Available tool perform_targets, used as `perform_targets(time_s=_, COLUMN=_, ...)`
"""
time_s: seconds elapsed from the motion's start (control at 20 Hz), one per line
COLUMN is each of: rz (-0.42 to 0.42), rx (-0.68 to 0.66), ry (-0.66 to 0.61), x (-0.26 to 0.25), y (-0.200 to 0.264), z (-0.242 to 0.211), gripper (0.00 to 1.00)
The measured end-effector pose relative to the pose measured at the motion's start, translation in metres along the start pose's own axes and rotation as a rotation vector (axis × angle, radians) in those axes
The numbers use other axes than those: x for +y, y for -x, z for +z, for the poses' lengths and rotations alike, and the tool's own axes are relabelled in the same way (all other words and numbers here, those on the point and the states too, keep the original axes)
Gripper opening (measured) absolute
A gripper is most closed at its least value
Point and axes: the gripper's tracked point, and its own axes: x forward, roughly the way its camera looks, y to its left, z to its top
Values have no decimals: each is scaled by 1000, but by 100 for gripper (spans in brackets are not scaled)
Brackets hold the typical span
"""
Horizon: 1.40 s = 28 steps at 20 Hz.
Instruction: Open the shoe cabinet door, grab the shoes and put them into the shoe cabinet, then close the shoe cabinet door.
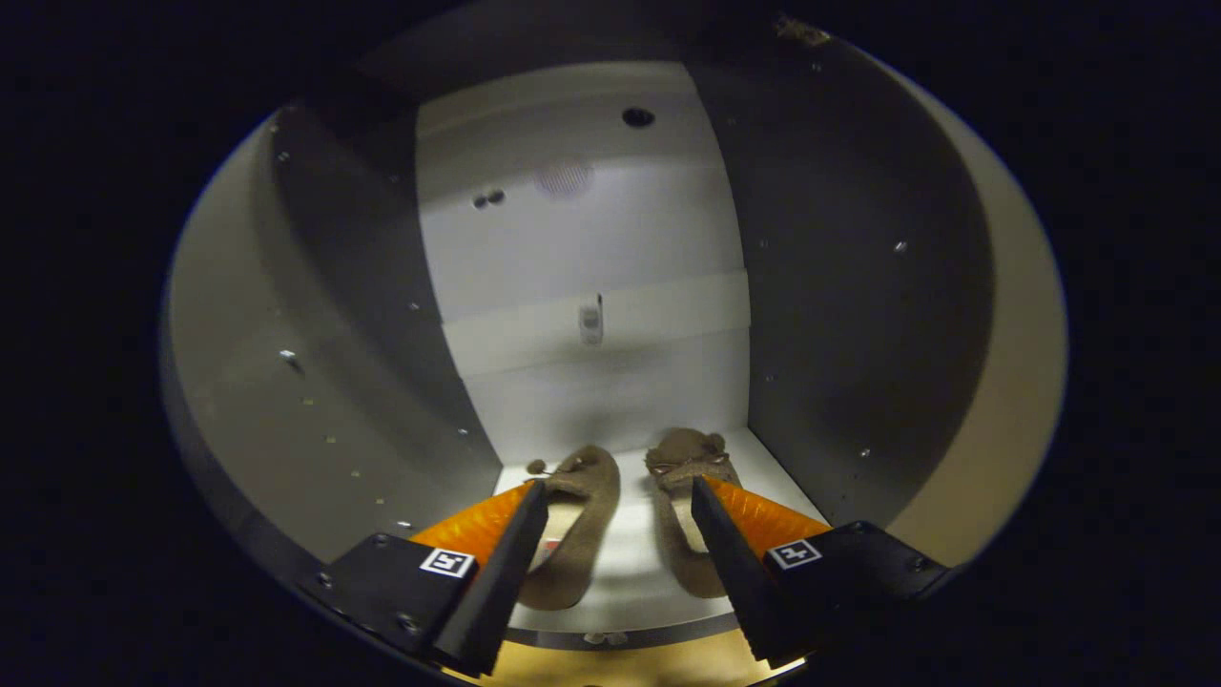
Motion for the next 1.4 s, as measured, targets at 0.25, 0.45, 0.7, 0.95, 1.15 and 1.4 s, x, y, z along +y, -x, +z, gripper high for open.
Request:
perform_targets(time_s=0.25, rz=55, rx=-122, ry=41, x=33, y=96, z=22, gripper=99)
perform_targets(time_s=0.45, rz=62, rx=-202, ry=98, x=46, y=178, z=23, gripper=98)
perform_targets(time_s=0.7, rz=-7, rx=-238, ry=111, x=16, y=278, z=18, gripper=98)
perform_targets(time_s=0.95, rz=-25, rx=-226, ry=39, x=-33, y=354, z=12, gripper=98)
perform_targets(time_s=1.15, rz=-37, rx=-217, ry=18, x=-82, y=407, z=11, gripper=98)
perform_targets(time_s=1.4, rz=-44, rx=-236, ry=30, x=-142, y=445, z=19, gripper=98)
